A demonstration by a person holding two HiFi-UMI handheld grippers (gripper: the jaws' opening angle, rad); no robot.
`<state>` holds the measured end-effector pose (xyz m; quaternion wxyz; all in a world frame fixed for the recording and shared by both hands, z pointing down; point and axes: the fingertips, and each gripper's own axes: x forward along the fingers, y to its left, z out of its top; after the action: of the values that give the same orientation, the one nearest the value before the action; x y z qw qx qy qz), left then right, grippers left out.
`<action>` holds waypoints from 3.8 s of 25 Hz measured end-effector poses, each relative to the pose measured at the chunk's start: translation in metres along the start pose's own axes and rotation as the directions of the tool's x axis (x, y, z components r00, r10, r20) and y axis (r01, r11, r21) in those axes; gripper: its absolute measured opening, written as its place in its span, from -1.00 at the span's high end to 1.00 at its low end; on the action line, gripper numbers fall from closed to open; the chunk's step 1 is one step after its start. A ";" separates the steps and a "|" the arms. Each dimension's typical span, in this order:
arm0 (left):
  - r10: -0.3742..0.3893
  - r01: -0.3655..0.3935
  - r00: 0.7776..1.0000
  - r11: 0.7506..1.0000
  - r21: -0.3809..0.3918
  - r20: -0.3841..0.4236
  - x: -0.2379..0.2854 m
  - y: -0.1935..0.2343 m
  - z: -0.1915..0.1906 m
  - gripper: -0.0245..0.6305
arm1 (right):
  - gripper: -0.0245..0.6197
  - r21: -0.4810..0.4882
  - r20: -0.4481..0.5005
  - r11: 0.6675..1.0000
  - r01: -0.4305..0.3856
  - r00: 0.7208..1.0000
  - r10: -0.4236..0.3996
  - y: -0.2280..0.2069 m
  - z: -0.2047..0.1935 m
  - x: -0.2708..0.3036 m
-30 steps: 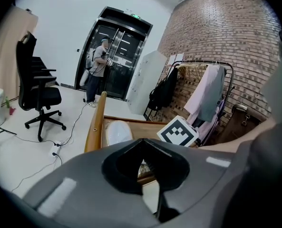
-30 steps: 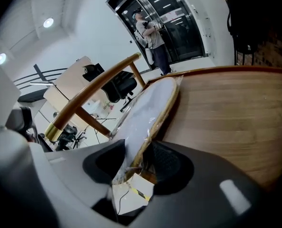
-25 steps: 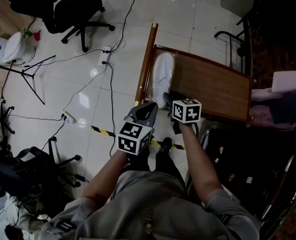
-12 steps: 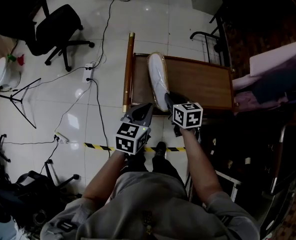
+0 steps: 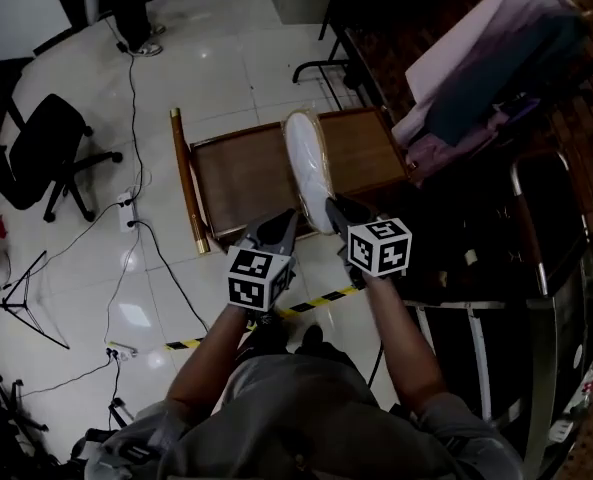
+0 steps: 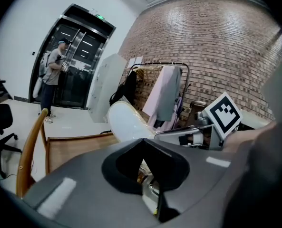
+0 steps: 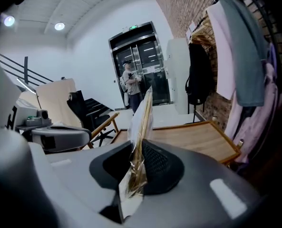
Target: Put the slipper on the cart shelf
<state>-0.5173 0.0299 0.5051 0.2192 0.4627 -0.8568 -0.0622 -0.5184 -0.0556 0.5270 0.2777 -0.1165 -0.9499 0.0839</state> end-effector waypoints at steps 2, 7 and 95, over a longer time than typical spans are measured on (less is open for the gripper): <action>-0.043 0.044 0.999 0.999 0.020 -0.013 0.011 -0.020 0.001 0.90 | 0.77 0.024 0.030 0.999 0.031 0.999 -0.032 -0.011 -0.002 -0.028; -0.146 0.149 0.988 0.986 0.068 -0.048 0.032 -0.089 -0.006 0.90 | 0.77 0.070 0.107 0.992 0.109 0.987 -0.117 -0.037 -0.017 -0.109; -0.772 0.936 0.353 0.297 0.191 -0.529 -0.017 -0.766 -0.236 0.90 | 0.45 0.631 -0.003 0.230 0.741 0.299 -0.954 -0.167 -0.395 -0.768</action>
<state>0.1793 -0.3655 0.4747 0.1746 0.8919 -0.4006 0.1161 0.2974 -0.3842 0.5025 0.1017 0.5337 -0.8180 0.1888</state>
